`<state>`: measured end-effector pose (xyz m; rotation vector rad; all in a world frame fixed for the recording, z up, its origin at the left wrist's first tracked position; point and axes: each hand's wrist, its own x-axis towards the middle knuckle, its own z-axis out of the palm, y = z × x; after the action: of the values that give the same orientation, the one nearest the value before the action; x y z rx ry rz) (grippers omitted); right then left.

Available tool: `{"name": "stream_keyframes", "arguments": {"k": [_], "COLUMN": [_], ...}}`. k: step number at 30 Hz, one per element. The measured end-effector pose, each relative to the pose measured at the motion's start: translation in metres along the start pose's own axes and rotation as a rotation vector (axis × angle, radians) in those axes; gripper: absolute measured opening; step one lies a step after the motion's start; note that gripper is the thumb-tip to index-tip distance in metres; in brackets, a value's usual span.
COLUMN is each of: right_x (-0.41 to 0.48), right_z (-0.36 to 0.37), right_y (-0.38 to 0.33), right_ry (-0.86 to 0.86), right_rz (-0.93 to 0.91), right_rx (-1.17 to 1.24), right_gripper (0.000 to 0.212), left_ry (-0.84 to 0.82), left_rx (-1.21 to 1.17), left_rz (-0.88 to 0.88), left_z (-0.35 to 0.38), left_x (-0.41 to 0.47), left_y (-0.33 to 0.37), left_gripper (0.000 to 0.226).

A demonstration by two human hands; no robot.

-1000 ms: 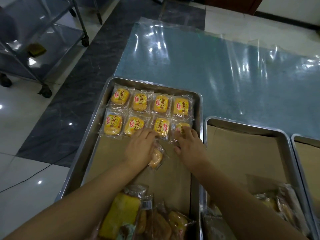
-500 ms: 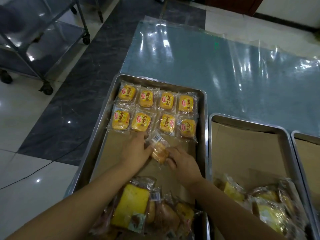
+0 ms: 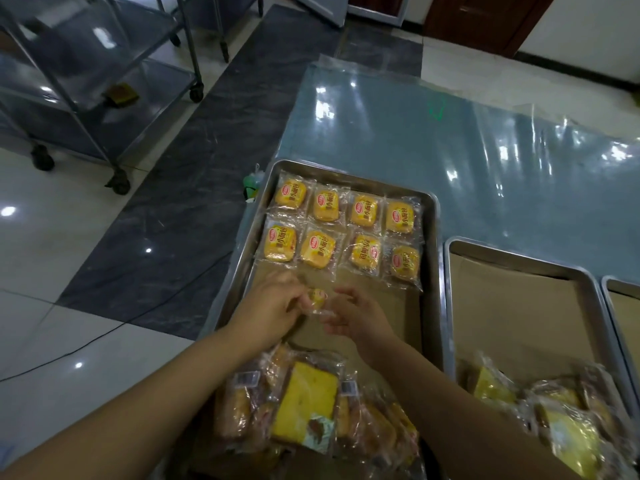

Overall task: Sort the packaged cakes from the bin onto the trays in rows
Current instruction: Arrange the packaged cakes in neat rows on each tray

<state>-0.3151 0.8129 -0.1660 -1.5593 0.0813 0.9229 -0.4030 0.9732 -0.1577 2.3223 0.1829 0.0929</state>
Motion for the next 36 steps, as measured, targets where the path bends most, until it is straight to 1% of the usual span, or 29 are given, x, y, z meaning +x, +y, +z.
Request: {"name": "stream_keyframes", "arguments": {"k": [3, 4, 7, 10, 13, 15, 18, 21, 23, 25, 28, 30, 31, 32, 34, 36], "right_x": [0.003, 0.004, 0.009, 0.015, 0.023, 0.027, 0.027, 0.022, 0.015, 0.007, -0.009, -0.019, -0.024, -0.028, -0.036, -0.044], "right_z": [0.02, 0.026, 0.043, 0.059, 0.073, 0.077, 0.076, 0.065, 0.053, 0.042, 0.031, 0.026, 0.024, 0.022, 0.017, 0.012], "right_y": [0.008, 0.01, 0.015, 0.017, 0.014, 0.013, 0.012, 0.013, 0.014, 0.017, 0.024, 0.028, 0.029, 0.03, 0.031, 0.031], "right_ry": [0.045, 0.048, 0.028, 0.012, 0.016, 0.01, 0.008, 0.027, 0.035, 0.003, -0.059, -0.097, -0.112, -0.127, -0.157, -0.188], "right_rz": [-0.004, -0.008, -0.034, -0.076, -0.12, -0.145, -0.144, -0.136, -0.102, -0.081, -0.074, -0.066, -0.063, -0.061, -0.046, -0.031], "right_rx": [-0.128, -0.159, -0.295, -0.419, -0.46, -0.479, -0.468, -0.492, -0.55, -0.648, -0.763, -0.789, -0.808, -0.83, -0.848, -0.829], "right_gripper": [0.019, 0.021, 0.022, 0.02, 0.022, 0.029, 0.036, 0.028, 0.02, 0.014, 0.019, 0.013, 0.006, 0.004, 0.013, 0.01], "left_ry": [-0.057, -0.039, 0.089, 0.127, 0.027, -0.059, -0.072, -0.053, -0.044, -0.025, 0.013, -0.044, -0.101, -0.163, -0.289, -0.365], "left_rx": [0.111, 0.169, 0.344, 0.461, 0.587, 0.634, 0.648, 0.643, 0.628, 0.606, 0.516, 0.475, 0.463, 0.454, 0.472, 0.496], "left_rz": [0.008, 0.026, 0.073, 0.092, 0.102, 0.045, -0.002, 0.011, 0.021, 0.06, 0.21, 0.28, 0.282, 0.269, 0.257, 0.271], "left_z": [-0.007, -0.011, -0.022, -0.03, -0.032, -0.032, -0.031, -0.03, -0.029, -0.029, -0.023, -0.016, -0.012, -0.008, -0.003, -0.001], "left_x": [-0.02, -0.026, -0.038, -0.038, -0.034, -0.032, -0.031, -0.031, -0.031, -0.032, -0.038, -0.041, -0.043, -0.045, -0.048, -0.05], "left_y": [-0.014, -0.018, -0.028, -0.037, -0.043, -0.046, -0.049, -0.051, -0.051, -0.051, -0.046, -0.043, -0.042, -0.042, -0.044, -0.043], "left_gripper": [0.029, 0.03, 0.028, 0.03, 0.046, 0.053, 0.05, 0.046, 0.043, 0.039, 0.031, 0.027, 0.027, 0.031, 0.043, 0.05]}}
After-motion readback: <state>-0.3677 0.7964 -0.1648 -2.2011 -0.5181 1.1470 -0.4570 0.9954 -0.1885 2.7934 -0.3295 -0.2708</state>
